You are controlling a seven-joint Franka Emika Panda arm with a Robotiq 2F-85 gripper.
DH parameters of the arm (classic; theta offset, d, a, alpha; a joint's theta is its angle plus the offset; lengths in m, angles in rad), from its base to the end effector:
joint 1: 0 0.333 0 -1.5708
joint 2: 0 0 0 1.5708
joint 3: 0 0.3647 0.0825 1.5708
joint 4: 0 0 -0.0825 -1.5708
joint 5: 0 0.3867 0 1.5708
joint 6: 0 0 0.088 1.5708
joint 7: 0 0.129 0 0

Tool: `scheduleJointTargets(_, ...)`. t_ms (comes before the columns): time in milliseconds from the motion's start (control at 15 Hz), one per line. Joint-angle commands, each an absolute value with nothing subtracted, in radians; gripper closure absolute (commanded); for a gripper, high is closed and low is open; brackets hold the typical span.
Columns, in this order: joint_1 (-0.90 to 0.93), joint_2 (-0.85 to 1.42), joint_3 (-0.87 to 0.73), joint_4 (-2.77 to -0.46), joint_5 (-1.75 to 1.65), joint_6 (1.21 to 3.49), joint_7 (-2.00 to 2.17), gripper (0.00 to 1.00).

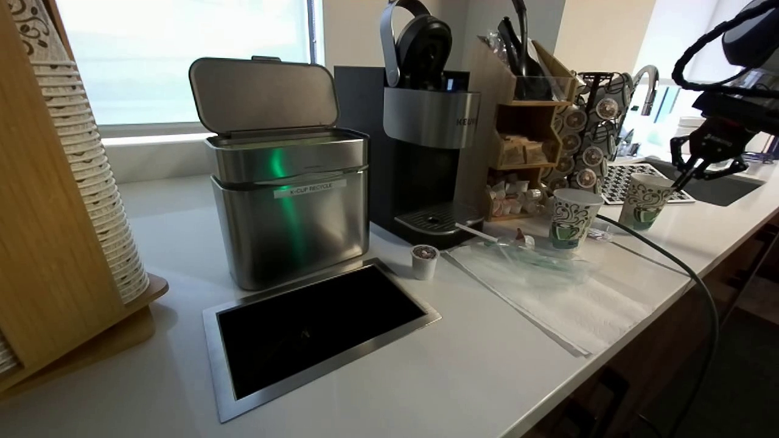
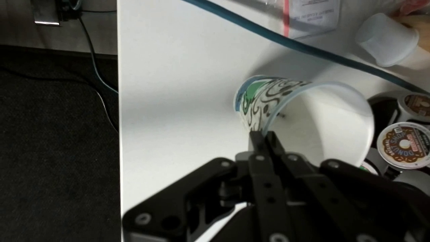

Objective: Unstack the cups on the table

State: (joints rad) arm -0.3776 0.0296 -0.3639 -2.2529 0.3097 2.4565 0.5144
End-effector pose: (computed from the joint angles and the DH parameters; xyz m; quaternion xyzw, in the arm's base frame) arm 0.4083 -0.3674 0.3947 -0.7324 0.6674 -0.0984 0.0920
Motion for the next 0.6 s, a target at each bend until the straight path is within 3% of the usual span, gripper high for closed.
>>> scheduleJointTargets(0, -0.368, 0.050, -0.366, -2.237, 0.274, 2.429, 0.558, 0.71)
scheduleJointTargets(67, -0.367, 0.053, -0.366, -2.236, 0.272, 2.427, 0.562, 0.70)
scheduleJointTargets(533, -0.362, -0.018, -0.365, -2.243, 0.257, 2.419, 0.552, 0.19)
